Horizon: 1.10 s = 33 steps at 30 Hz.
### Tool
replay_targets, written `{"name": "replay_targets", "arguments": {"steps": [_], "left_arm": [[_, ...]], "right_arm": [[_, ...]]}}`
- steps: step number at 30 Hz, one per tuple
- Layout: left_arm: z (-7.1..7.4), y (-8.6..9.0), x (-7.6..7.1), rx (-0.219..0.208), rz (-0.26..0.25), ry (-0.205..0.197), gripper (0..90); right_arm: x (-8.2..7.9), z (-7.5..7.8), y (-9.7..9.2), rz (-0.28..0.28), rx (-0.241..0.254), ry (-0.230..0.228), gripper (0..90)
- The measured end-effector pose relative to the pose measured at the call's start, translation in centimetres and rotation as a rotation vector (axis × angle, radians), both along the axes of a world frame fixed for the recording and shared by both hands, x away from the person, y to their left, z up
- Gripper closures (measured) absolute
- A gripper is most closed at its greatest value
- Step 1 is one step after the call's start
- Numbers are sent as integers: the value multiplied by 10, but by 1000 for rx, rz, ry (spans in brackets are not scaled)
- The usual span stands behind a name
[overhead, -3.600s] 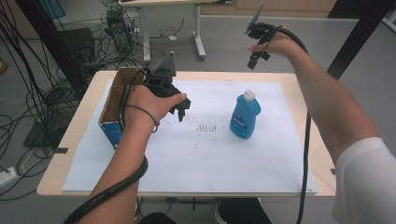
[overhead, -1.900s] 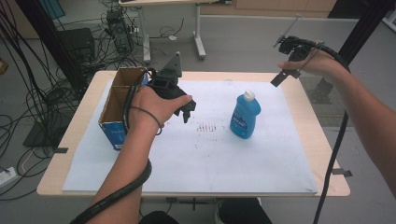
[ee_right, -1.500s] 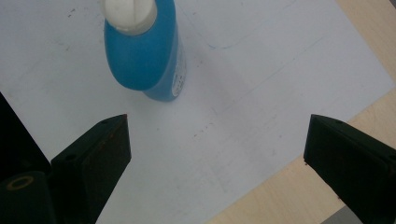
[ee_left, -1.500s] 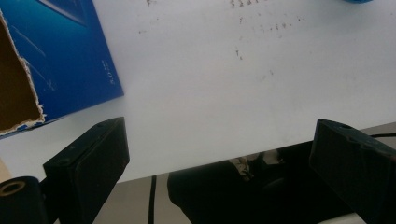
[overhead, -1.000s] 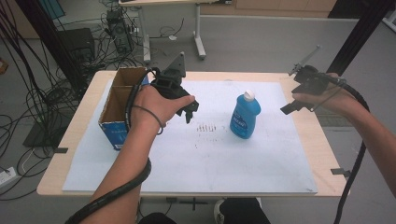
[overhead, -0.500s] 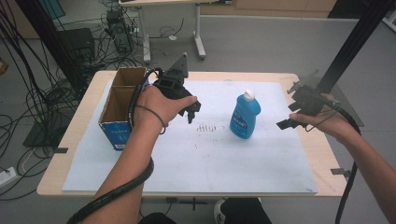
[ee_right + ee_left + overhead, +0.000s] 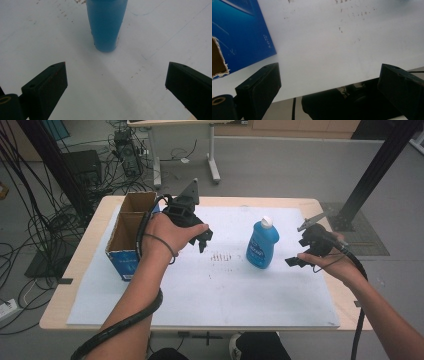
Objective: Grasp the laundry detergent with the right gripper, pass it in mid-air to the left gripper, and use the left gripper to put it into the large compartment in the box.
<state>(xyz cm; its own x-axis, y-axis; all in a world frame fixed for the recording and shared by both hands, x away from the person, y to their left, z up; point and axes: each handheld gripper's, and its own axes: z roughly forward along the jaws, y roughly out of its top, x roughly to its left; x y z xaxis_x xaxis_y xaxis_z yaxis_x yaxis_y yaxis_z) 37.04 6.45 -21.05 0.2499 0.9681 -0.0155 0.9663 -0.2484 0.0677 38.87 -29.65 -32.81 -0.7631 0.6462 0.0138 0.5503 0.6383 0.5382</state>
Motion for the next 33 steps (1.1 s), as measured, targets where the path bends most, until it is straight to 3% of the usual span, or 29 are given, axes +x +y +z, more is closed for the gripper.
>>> {"name": "replay_targets", "arguments": {"steps": [18,33], "left_arm": [[-1,2,1,5,-2,2,52],[-6,4,4,6,14,9,52]], "right_arm": [[-1,-31,26,-50,72,-51,34],[8,-50,45,-84,159,-134,32]]}}
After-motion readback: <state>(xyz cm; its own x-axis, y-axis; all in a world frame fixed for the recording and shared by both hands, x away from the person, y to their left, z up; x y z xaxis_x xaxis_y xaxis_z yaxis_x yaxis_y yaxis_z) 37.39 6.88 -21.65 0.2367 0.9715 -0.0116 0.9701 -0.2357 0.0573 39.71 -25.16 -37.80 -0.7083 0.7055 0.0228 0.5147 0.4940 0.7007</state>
